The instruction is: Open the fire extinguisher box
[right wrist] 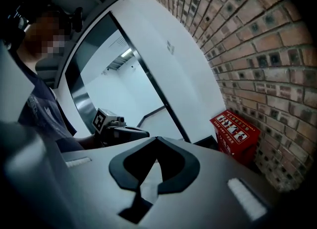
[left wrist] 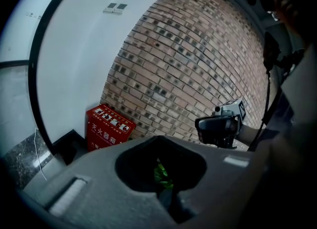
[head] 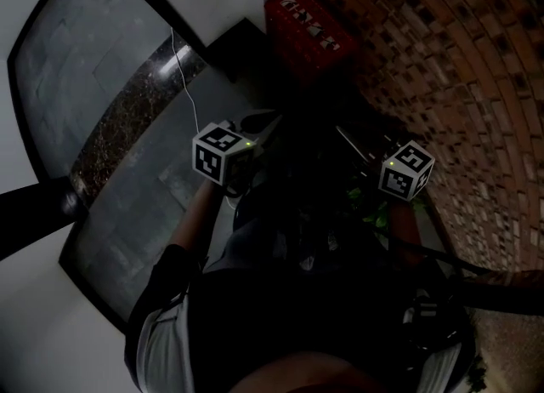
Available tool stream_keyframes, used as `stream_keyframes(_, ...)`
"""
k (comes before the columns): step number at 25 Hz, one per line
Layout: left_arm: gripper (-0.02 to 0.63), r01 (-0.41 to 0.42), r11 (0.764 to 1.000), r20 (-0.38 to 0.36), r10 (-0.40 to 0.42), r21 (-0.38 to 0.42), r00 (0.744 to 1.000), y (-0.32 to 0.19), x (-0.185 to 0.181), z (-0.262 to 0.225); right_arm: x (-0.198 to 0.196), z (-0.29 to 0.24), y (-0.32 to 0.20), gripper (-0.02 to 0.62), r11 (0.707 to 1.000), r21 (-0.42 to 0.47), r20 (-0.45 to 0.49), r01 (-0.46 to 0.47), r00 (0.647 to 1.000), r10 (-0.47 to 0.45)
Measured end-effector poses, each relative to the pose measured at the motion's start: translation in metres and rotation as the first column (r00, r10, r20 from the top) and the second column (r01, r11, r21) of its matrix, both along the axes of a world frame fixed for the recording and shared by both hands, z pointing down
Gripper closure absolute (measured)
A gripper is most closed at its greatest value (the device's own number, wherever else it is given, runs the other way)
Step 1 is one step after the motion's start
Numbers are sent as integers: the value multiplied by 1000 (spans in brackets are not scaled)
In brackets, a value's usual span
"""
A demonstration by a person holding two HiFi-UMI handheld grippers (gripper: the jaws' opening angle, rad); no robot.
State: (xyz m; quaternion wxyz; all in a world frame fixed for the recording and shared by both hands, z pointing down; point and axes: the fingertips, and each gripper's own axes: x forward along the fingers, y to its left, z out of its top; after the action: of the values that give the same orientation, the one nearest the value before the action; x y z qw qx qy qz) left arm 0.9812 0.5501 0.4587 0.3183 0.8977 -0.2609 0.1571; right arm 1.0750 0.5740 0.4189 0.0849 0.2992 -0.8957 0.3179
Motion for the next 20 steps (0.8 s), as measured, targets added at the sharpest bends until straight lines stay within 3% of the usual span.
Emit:
stream_keyframes(8, 604, 52, 998, 76, -50, -24, 996, -60, 27, 10, 24, 5, -68, 595, 997, -2, 45, 77, 996, -77)
stream_keyframes(15, 604, 126, 992, 156, -121, -23, 980, -117, 58, 13, 78, 21, -120, 595, 995, -65, 117, 73, 991, -65)
stream_keyframes(20, 604, 103, 995, 222, -97, -17, 970, -139, 78, 16, 96, 23, -144, 595, 994, -48, 142, 95, 986, -87)
